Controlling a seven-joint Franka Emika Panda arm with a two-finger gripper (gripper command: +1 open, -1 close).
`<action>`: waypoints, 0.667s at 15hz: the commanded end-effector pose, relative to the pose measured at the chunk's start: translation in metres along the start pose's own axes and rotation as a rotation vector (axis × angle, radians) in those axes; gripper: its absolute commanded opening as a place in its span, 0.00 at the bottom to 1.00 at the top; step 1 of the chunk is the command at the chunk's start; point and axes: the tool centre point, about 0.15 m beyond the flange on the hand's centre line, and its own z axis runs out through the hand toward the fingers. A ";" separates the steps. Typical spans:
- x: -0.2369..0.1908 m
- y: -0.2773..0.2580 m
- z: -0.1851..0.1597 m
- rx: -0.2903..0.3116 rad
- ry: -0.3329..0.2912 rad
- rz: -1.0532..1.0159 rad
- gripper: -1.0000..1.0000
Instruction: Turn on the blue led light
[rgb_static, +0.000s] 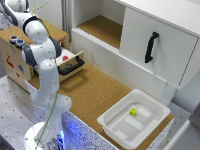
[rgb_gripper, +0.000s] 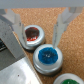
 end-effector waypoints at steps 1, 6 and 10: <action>0.005 0.005 0.000 -0.025 -0.093 0.036 0.00; 0.007 0.017 0.025 0.018 -0.075 0.066 0.00; 0.008 0.024 0.046 0.058 -0.090 0.087 0.00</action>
